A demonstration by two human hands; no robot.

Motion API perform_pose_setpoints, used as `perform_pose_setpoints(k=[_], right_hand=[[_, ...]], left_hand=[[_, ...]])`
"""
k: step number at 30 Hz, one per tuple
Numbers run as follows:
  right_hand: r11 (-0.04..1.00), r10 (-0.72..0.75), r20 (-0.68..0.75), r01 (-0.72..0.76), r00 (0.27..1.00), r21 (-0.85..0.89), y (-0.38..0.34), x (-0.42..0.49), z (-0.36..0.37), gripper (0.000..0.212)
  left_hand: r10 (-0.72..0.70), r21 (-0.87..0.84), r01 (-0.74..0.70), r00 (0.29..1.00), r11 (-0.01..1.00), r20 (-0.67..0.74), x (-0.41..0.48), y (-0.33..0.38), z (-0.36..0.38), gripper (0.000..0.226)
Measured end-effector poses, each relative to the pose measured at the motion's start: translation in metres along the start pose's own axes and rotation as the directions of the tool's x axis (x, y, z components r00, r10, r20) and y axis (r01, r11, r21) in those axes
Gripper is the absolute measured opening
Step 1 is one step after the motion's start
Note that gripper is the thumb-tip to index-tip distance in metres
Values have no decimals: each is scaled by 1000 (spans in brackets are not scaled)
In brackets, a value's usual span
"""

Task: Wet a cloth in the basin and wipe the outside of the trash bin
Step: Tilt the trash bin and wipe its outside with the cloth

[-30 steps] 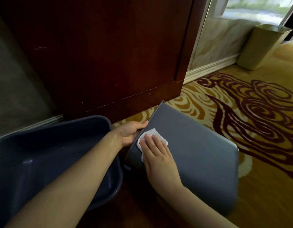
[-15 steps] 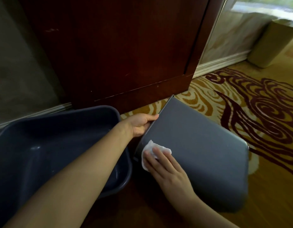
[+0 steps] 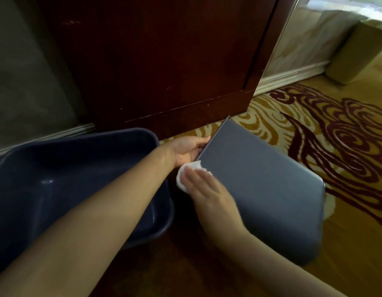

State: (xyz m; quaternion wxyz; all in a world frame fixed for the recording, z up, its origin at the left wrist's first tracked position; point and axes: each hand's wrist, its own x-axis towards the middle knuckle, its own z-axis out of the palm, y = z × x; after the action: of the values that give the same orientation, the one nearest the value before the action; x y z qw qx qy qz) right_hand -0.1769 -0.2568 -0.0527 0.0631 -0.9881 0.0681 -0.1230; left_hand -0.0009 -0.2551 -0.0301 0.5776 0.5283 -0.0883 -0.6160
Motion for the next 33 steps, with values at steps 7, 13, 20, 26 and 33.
perform_pose_setpoints(k=[7, 13, 20, 26, 33], right_hand=[[955, -97, 70, 113, 993, -274, 22, -33, 2, 62], [972, 174, -21, -175, 985, -158, 73, -66, -16, 46], [856, 498, 50, -482, 866, -189, 115, -62, -43, 44], [800, 588, -176, -534, 790, 274, 91, -2, -34, 38], [925, 374, -73, -365, 925, 106, 75, 39, 0, 39]], left_hand=[[27, 31, -27, 1000, 999, 0, 7, -2, -4, 28], [-8, 26, 8, 1000, 1000, 8, 9, 0, -6, 26], [-3, 14, 3, 1000, 1000, 15, 12, 0, -11, 27], [21, 61, -21, 1000, 998, 2, 22, 3, -16, 34], [79, 207, -52, 989, 977, -127, 41, 15, 6, 27]])
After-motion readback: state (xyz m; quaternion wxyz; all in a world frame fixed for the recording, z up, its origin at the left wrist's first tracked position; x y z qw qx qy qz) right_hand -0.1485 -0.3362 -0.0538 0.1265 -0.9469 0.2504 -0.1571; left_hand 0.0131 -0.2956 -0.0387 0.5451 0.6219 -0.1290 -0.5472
